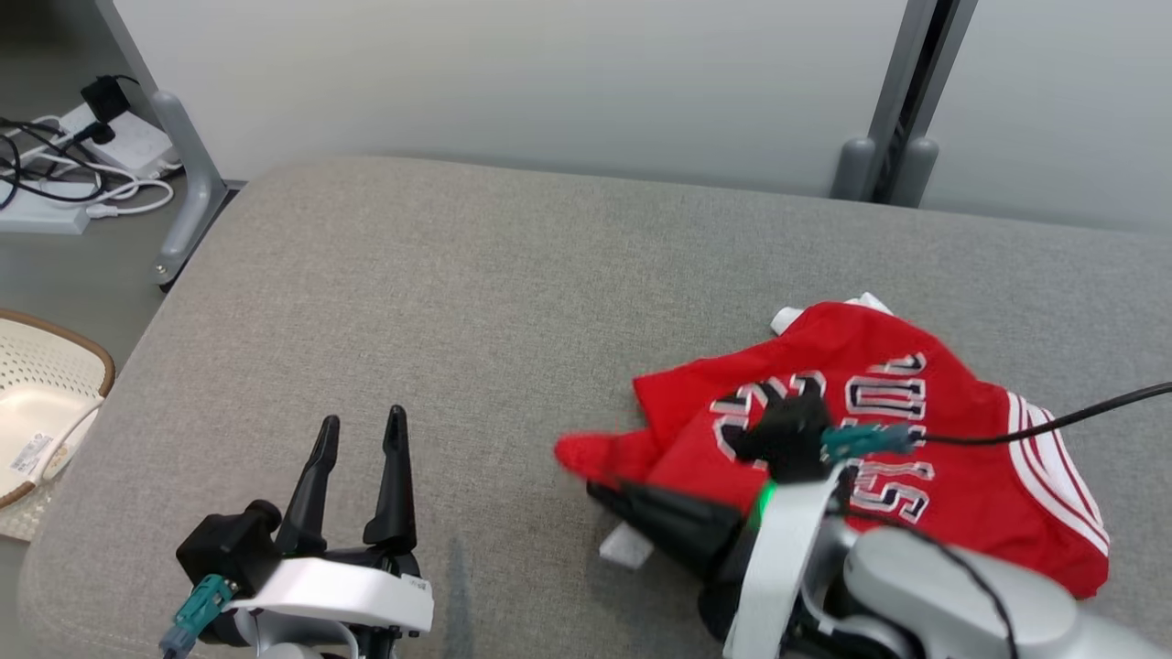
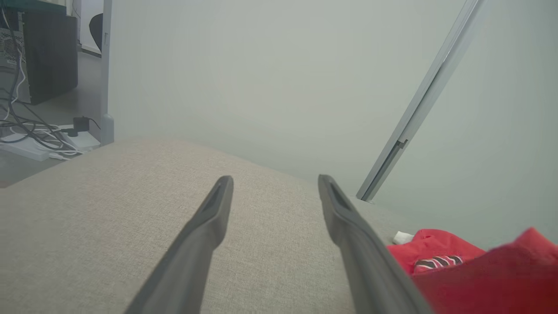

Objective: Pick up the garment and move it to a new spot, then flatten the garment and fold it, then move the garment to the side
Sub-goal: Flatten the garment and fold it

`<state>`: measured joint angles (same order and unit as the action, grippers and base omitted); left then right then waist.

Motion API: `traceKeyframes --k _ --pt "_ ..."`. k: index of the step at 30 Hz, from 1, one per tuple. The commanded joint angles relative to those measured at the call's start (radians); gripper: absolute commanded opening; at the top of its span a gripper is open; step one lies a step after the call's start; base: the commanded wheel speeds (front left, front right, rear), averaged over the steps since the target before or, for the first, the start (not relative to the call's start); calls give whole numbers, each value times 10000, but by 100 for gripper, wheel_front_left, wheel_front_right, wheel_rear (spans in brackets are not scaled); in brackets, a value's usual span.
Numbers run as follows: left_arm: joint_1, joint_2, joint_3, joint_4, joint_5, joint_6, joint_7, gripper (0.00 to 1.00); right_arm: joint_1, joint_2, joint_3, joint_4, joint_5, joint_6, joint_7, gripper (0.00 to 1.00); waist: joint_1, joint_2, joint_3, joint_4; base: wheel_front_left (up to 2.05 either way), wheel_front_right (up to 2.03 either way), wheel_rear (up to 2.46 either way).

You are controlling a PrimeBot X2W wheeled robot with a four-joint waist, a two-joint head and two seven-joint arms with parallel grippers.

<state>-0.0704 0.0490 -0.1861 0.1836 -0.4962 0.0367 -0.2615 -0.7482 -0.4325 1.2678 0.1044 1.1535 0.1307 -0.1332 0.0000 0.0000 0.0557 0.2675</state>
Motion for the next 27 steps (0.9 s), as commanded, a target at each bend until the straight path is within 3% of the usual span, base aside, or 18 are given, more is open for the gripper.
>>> traceKeyframes --k 1,2,3,8,13,22,27 --pt "75 36 91 27 48 -51 -45 100 395 94 49 242 23 -1 270 0 0 0 -111 -5 0 0 0" --pt "100 37 138 36 75 -75 -45 100 513 159 68 451 -58 -1 382 36 0 0 -143 -8 0 0 0" --pt "118 36 165 39 87 -91 -45 100 583 207 74 659 -220 -1 566 100 0 0 -167 -7 0 0 0" --pt "155 37 262 -55 109 -57 -45 100 990 445 124 963 -657 -1 950 100 0 0 -212 -178 0 0 0" --pt "107 39 319 -140 39 -29 -44 100 635 39 -298 1053 -709 -2 383 100 0 0 -203 -590 0 0 0" --pt "-129 40 301 -329 -46 32 -45 100 819 -1121 -2500 1782 -1647 -2 -1128 100 0 0 -136 -1452 0 0 0" --pt "-201 39 337 -375 -28 40 -44 100 1716 -1107 -4427 2314 -2600 -1 -1333 100 0 0 -71 -1885 0 0 0"
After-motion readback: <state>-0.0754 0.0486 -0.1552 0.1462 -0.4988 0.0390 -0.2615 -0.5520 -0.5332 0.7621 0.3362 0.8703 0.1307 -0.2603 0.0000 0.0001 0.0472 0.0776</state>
